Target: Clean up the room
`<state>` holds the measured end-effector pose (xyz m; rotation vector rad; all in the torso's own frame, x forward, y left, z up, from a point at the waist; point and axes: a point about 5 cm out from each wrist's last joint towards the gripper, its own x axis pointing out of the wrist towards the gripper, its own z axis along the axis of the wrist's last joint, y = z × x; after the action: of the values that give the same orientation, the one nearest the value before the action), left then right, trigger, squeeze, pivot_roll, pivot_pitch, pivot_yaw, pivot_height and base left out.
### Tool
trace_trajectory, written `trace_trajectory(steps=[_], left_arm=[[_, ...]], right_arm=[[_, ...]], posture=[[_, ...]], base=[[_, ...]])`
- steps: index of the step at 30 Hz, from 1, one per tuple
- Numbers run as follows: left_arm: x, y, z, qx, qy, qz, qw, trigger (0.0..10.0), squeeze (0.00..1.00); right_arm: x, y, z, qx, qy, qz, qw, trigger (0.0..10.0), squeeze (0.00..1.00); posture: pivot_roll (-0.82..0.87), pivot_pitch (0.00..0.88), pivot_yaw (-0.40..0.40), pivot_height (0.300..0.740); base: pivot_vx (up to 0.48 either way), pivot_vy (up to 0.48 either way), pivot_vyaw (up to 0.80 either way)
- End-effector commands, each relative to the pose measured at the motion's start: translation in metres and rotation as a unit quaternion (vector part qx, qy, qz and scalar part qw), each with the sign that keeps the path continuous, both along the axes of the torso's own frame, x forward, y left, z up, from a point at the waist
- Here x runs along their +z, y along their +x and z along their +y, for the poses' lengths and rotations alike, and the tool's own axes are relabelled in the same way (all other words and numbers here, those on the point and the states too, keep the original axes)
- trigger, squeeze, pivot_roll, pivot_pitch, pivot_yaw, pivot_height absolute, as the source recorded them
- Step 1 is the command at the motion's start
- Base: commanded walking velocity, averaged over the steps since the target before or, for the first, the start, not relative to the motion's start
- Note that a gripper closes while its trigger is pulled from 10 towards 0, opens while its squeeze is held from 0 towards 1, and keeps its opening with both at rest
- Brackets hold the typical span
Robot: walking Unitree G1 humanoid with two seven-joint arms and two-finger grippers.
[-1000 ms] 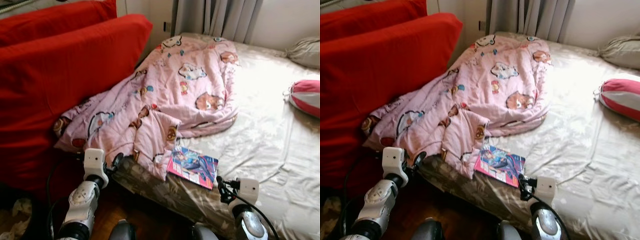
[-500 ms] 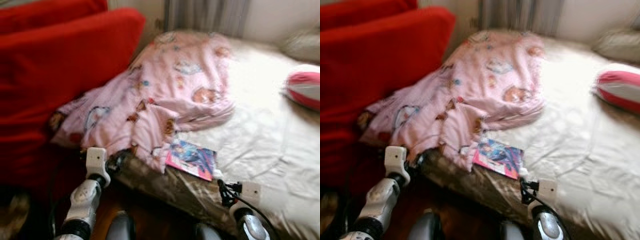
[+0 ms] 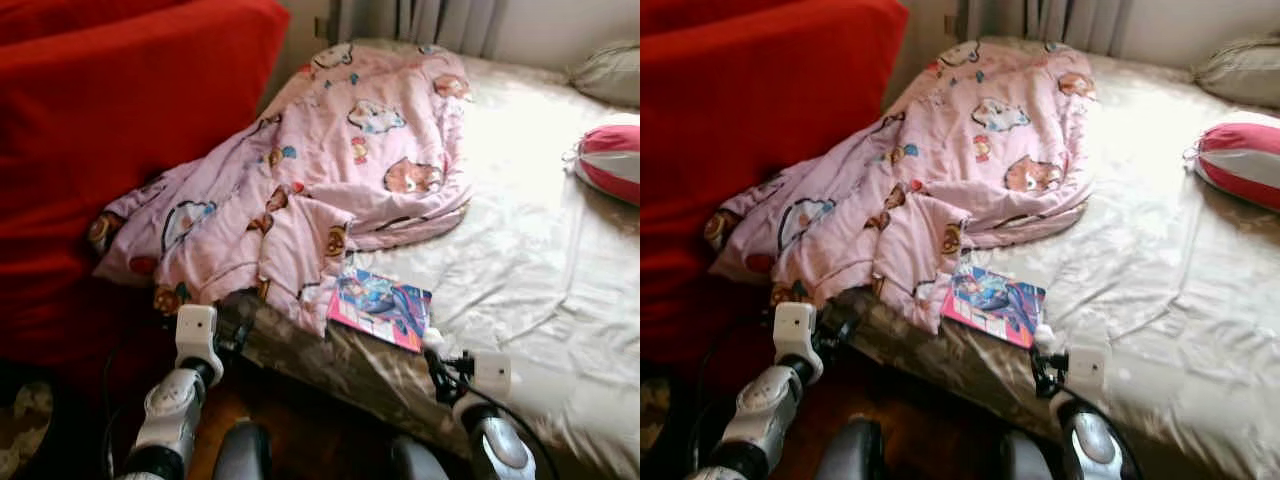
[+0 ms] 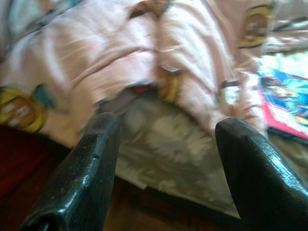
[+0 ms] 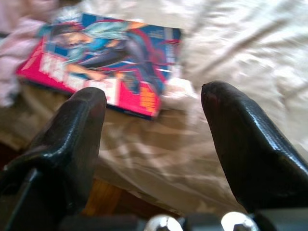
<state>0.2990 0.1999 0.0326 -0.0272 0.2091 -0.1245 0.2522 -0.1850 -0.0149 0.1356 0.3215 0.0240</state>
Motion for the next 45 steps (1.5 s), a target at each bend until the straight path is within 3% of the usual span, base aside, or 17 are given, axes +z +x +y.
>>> trace_trajectory(steps=[1,29,39,44,45], left_arm=[[-0.005,-0.003,0.0,-0.002,0.001,0.011,1.0,10.0,0.0],[-0.006,-0.006,-0.005,-0.012,-0.004,0.006,1.0,10.0,0.0],[-0.008,-0.013,-0.002,-0.011,0.003,0.006,1.0,10.0,0.0],[-0.007,-0.017,0.001,-0.014,0.006,0.003,1.0,10.0,0.0],[-0.007,-0.018,0.001,-0.016,0.007,0.003,1.0,10.0,0.0]], right_arm=[[-0.004,-0.003,0.003,0.003,0.006,0.007,1.0,10.0,0.0],[-0.002,0.004,-0.008,-0.03,-0.015,0.025,0.999,10.0,0.0],[0.003,0.02,-0.016,-0.018,-0.066,0.067,0.995,10.0,0.0],[0.006,0.029,-0.021,0.022,-0.143,0.099,0.985,10.0,0.0],[0.007,0.03,-0.023,0.032,-0.156,0.104,0.982,10.0,1.0]], posture=[[0.02,0.131,-0.024,0.636],[0.03,0.134,-0.025,0.636],[0.05,0.21,-0.006,0.636],[0.08,0.252,0.003,0.636],[0.08,0.263,0.006,0.636]], base=[[0.262,0.0,0.0],[0.261,0.0,0.0],[0.0,0.0,0.0],[0.0,0.0,0.0],[0.0,0.0,0.0]])
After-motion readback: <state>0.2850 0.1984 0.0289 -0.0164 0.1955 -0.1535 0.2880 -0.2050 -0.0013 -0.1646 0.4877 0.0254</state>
